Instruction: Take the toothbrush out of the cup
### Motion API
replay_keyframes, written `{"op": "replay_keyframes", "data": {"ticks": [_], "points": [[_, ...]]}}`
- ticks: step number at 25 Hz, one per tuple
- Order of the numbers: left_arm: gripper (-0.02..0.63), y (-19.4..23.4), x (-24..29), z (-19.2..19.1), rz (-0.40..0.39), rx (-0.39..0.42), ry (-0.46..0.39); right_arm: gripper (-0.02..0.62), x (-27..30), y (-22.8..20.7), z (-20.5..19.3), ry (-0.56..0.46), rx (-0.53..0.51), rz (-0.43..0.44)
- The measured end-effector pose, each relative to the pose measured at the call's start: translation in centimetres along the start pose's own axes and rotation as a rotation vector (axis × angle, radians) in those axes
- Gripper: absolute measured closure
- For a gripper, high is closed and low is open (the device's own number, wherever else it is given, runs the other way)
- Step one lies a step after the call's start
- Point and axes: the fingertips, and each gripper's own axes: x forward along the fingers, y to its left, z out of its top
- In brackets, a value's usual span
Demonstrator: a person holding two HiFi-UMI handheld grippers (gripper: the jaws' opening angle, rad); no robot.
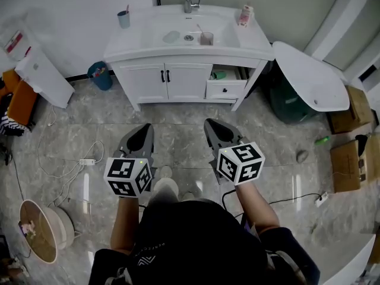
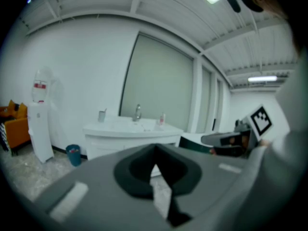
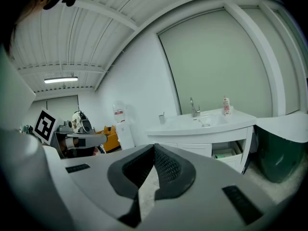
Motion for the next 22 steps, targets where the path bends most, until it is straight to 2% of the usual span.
{"op": "replay_keyframes", "data": {"ticks": [4, 8, 11, 17, 22], "points": [[0.601, 0.7, 1.2, 0.1, -0.055, -0.124, -0.009, 0.597, 1.5, 0.1, 0.0, 0.010, 0.004, 0.012], [0.601, 2.2, 2.6, 1.3, -0.089, -0.177, -0.062, 0.596, 3.4, 0.0, 0.8, 0.010, -0.013, 0.013], [0.601, 3.5, 4.3, 1.9, -0.125, -0.176, -0.078, 0.595, 5.3, -0.6, 1.6, 0.003, -0.020, -0.001], [0.601, 7.0, 8.4, 3.0, -0.161, -0.150, -0.050, 0.595, 10.6, -2.3, 2.5, 0.032, -0.015, -0.024], [0.600, 10.8, 11.9, 4.6, -0.166, -0.141, -0.046, 0.595, 15.6, -2.9, 4.2, 0.039, -0.006, -0.022]]}}
